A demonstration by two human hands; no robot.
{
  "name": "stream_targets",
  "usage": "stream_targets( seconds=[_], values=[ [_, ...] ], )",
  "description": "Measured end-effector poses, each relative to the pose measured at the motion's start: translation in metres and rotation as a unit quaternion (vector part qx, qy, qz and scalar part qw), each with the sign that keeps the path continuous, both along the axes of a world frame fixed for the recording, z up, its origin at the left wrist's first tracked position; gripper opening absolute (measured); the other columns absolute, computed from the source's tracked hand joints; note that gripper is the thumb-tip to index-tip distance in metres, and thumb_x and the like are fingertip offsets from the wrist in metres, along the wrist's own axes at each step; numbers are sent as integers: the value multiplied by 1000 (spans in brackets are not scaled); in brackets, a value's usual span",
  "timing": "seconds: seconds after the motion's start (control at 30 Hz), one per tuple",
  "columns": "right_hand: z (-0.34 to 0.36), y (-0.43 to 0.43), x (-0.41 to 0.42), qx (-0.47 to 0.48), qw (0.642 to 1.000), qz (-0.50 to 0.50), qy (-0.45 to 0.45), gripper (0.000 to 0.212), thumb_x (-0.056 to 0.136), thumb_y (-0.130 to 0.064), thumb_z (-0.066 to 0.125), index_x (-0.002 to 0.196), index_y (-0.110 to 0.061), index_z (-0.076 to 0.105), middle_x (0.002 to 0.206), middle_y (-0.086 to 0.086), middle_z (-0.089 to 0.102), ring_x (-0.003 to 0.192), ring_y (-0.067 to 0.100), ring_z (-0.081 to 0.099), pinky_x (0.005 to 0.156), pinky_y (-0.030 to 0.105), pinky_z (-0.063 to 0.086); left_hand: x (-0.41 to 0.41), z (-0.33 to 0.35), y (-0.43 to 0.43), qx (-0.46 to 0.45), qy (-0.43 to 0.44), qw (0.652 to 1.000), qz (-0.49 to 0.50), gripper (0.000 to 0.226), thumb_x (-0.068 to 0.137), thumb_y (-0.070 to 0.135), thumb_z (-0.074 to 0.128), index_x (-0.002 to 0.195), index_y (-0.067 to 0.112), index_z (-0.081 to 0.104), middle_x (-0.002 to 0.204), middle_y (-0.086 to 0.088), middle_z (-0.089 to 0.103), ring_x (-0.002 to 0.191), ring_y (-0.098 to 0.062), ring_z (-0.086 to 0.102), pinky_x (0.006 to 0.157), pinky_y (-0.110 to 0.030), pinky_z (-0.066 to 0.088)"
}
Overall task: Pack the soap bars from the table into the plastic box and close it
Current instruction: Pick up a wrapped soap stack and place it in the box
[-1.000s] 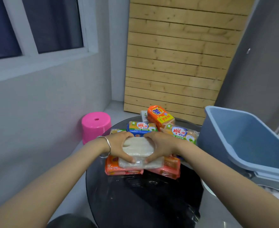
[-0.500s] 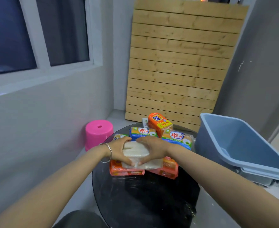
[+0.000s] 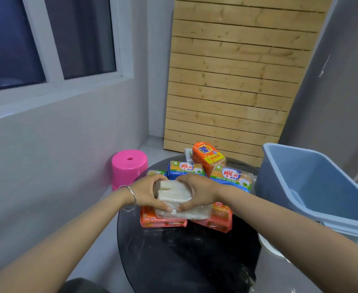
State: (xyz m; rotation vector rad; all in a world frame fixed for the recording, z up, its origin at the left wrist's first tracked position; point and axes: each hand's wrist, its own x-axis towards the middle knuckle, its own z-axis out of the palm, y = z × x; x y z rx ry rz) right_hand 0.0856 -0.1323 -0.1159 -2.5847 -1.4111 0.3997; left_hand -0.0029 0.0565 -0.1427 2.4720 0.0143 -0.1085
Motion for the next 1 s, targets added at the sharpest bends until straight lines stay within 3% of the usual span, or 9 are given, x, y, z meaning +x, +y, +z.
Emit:
stream_targets(
  seconds=[0.1,0.2,0.3,0.5,0.63,0.7,0.77,0.87,1.0],
  values=[
    [27,-10,-8,51,999,0,3,84,67,-53,77,136,-18,43,130,1,53,117,19,50,98,28,41,-7,28,-2,-37,-28,999,2,75,52,46,85,116,34,47,101,25,53,89,6,55,68,3,39],
    [69,-26,-14,106,994,-7,25,72,66,-46,81,126,-21,52,110,-13,59,101,9,56,83,14,44,-11,71,-11,-68,-68,995,-5,70,54,47,83,113,40,46,101,25,55,86,22,53,64,3,41],
    [113,-51,-16,152,987,-21,41,61,67,-41,82,119,-23,57,107,-11,65,94,4,60,80,13,47,-7,111,-32,-101,-118,988,-18,80,48,57,79,119,40,48,113,15,60,99,4,58,78,-10,46],
    [171,-123,-6,176,982,-66,17,51,70,-36,81,113,-27,56,103,-16,65,87,-10,60,74,4,46,21,151,-96,-230,-163,957,-68,79,52,58,73,125,45,44,131,8,52,116,-6,54,96,-32,50],
    [178,-179,7,184,978,-98,-1,55,71,-38,80,119,-24,58,107,-10,67,93,1,62,81,15,50,47,150,-149,-310,-158,933,-92,80,55,61,66,127,42,39,121,18,51,107,11,53,86,-14,49],
    [174,-208,17,182,976,-120,-6,54,71,-38,80,118,-22,58,106,-5,67,92,6,62,84,23,52,61,142,-176,-354,-137,919,-101,84,51,70,65,125,40,41,115,22,54,108,7,55,84,-13,50],
    [166,-234,27,180,973,-142,-1,52,71,-38,80,116,-27,56,103,-10,65,91,1,61,81,15,51,76,129,-201,-406,-95,904,-98,82,53,82,54,122,37,45,115,19,58,112,-2,58,89,-19,50],
    [149,-263,44,178,970,-169,1,58,70,-41,80,121,-33,53,105,-17,63,94,-1,61,81,11,50,106,103,-231,-414,-42,909,-24,59,82,67,30,128,33,43,125,10,55,116,-12,54,98,-31,43],
    [127,-282,67,163,967,-196,-23,61,69,-46,78,121,-35,46,102,-26,53,93,3,57,75,4,45,129,69,-260,-377,-26,924,66,42,94,44,38,122,19,55,121,1,60,110,-18,56,99,-35,42]
  ],
)
